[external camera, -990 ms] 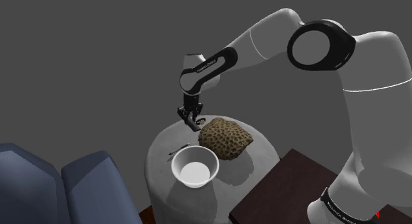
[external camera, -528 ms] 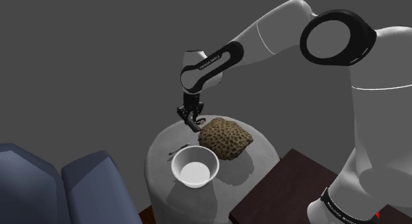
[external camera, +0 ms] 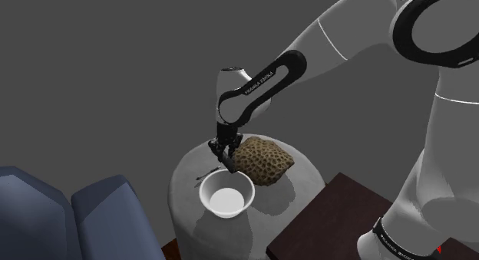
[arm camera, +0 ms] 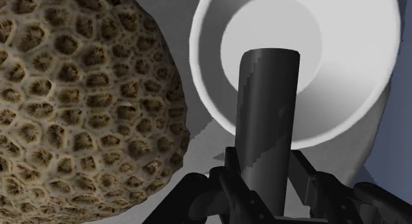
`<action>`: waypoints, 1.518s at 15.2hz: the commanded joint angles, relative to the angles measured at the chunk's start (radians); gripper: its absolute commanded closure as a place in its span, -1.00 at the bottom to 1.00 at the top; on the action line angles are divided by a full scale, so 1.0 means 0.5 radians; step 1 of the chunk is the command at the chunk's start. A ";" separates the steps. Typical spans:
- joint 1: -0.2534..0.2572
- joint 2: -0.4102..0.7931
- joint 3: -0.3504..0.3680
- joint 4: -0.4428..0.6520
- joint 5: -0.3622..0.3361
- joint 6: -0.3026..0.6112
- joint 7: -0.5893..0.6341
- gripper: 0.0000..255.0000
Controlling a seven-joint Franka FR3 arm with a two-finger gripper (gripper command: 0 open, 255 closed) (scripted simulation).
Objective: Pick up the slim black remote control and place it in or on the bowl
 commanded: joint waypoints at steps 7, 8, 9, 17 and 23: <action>0.173 -0.361 0.140 -0.533 0.062 0.196 0.266 1.00; 0.174 -0.338 0.140 -0.537 0.058 0.223 0.268 1.00; 0.175 -0.315 0.139 -0.542 0.054 0.250 0.270 1.00; 0.186 -0.119 0.126 -0.560 0.012 0.463 0.287 1.00; 0.189 -0.082 0.122 -0.560 0.004 0.499 0.291 1.00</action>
